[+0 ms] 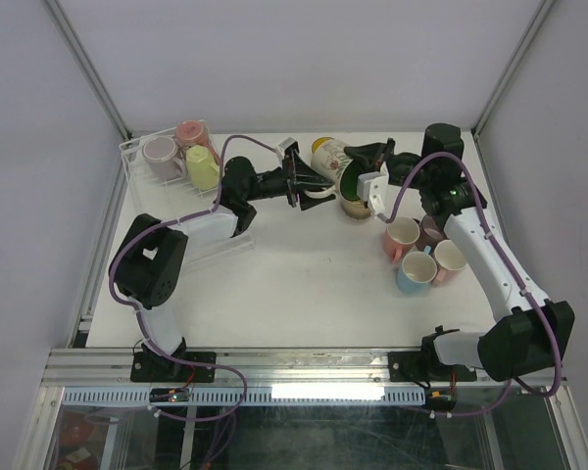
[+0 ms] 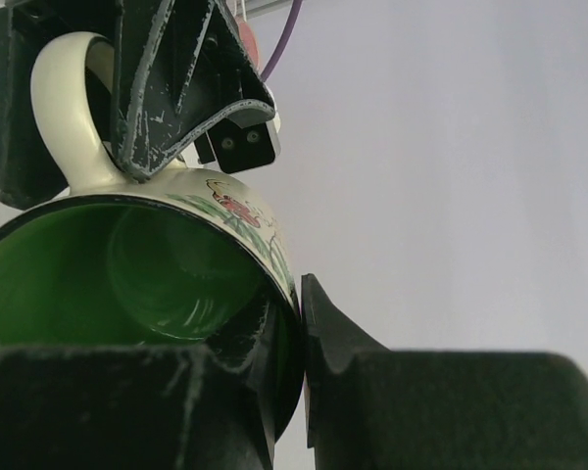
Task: Load the cups into the dish rack
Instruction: Pick up the cup at the center of the board, then place the cup on the dish rack.
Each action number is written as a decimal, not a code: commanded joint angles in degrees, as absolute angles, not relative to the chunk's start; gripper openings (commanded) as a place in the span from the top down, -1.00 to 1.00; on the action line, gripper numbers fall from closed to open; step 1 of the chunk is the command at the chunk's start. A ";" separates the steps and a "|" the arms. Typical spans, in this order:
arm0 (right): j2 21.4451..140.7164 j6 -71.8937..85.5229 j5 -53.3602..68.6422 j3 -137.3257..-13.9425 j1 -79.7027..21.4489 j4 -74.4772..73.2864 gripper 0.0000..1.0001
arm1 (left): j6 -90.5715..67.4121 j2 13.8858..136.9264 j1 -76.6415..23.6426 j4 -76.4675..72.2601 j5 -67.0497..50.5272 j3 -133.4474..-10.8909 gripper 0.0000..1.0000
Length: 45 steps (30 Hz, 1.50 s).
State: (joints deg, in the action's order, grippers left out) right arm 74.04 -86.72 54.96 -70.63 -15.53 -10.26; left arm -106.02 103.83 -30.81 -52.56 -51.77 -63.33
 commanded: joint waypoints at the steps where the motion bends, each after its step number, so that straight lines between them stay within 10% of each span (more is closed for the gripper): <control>1: 69.37 -88.32 58.17 -72.03 -16.25 -1.59 1.00 | -107.35 104.03 -31.46 -58.40 -52.87 -65.84 0.22; 6: 68.89 -88.25 58.06 -71.43 -16.45 -1.64 1.00 | -108.77 104.65 -31.40 -61.04 -52.20 -66.31 1.00; 8: 68.66 -88.16 57.74 -71.17 -16.47 -1.66 0.99 | -109.73 104.76 -31.46 -62.97 -51.62 -65.79 1.00; 21: 65.74 -82.79 53.74 -66.38 -16.46 1.51 -0.60 | -108.77 101.20 -29.85 -71.30 -44.73 -60.27 1.00; 45: 65.59 -38.72 43.38 -64.28 -15.76 3.74 -0.76 | -86.90 85.01 -20.12 -48.47 -40.37 -53.33 1.00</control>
